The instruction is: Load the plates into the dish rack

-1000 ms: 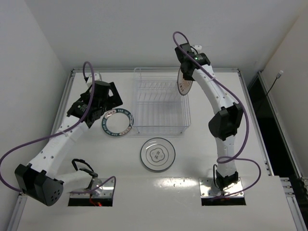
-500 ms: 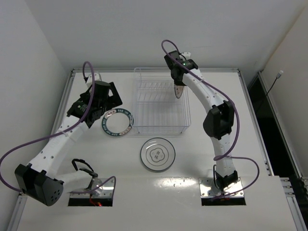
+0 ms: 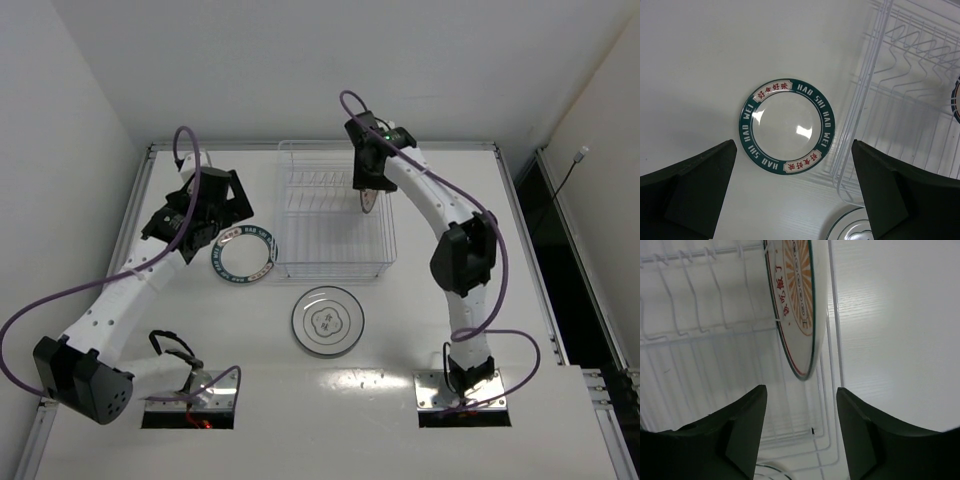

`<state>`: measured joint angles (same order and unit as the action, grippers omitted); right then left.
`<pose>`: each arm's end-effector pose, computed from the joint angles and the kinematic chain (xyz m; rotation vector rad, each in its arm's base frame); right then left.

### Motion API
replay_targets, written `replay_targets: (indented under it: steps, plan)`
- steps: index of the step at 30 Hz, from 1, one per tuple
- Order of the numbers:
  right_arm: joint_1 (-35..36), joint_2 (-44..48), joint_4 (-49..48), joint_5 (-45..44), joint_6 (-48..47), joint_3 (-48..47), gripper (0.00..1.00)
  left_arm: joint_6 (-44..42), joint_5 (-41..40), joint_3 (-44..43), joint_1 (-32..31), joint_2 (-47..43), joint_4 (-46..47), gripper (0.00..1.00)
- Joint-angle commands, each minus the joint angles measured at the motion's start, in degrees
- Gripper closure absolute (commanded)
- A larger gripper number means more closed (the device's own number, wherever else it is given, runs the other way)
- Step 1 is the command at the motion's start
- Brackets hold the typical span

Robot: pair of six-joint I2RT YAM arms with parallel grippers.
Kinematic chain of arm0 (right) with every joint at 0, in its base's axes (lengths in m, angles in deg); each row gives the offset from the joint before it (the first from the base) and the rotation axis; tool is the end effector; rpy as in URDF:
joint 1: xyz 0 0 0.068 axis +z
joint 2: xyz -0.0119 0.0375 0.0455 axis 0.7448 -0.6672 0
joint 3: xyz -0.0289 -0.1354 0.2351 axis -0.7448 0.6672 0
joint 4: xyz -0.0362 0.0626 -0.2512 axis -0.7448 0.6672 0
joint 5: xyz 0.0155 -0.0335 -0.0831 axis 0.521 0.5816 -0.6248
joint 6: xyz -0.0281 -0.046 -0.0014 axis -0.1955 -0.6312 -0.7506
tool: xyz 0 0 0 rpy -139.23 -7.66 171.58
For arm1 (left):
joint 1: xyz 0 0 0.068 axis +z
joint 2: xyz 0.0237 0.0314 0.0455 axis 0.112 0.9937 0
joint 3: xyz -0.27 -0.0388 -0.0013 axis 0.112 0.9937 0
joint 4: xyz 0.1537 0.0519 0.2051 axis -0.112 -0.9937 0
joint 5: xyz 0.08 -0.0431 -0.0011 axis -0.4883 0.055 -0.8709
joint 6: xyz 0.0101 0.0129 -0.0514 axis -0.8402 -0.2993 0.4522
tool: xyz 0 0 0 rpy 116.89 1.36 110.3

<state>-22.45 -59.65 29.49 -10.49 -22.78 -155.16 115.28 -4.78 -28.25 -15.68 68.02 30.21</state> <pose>0.4202 0.1845 0.2884 0.3789 2.4708 -0.1886 0.2342 -0.0772 0.3550 -0.5711 2.0849 -0.0652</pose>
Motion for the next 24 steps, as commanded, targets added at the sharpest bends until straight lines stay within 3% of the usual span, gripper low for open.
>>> replay_targets:
  steps: [1,2,5,6,7,10,12,15,17,21,24]
  plan:
    - [-0.20,11.38,1.14,3.97,-2.82,-1.41,0.43,-1.03,-0.91,-2.68,-0.48,0.81,0.57,0.00]
    - [-0.20,16.45,-0.34,6.85,-5.35,0.85,0.34,-1.03,-0.91,-2.68,-0.48,0.81,0.57,0.00]
    - [-1.52,25.70,-6.22,18.45,-8.18,11.01,0.22,-1.03,-0.91,-2.68,-0.48,0.81,1.10,0.00]
    - [-1.52,29.04,-7.90,22.05,-8.71,15.07,0.20,-1.03,-0.91,-2.68,-0.48,0.81,1.10,0.00]
    - [-2.39,36.38,-10.09,31.22,-8.72,19.72,0.20,-1.56,-0.30,-2.68,-0.48,0.81,1.71,0.00]
    - [-3.46,51.32,-23.67,48.90,-6.88,47.60,0.20,-2.08,1.02,-2.68,-0.48,0.81,1.71,0.00]
    - [-4.07,58.74,-28.55,54.75,-0.76,59.00,0.20,-0.17,1.03,-2.68,0.13,0.81,0.40,0.00]
    - [-4.60,72.46,-37.86,59.24,8.90,83.14,0.20,2.12,1.81,-4.09,1.45,0.81,-5.21,0.00]
    - [-5.21,80.52,-45.22,62.15,14.11,91.19,0.20,2.13,3.57,-4.78,1.45,0.81,-7.42,0.00]
    - [-5.21,89.60,-50.61,61.47,21.07,105.09,0.23,2.75,4.63,-4.01,1.45,-1.38,-10.24,0.00]
    - [-5.21,91.12,-60.50,61.46,29.30,118.07,0.25,3.36,5.77,-2.69,1.45,-4.89,-10.24,0.00]
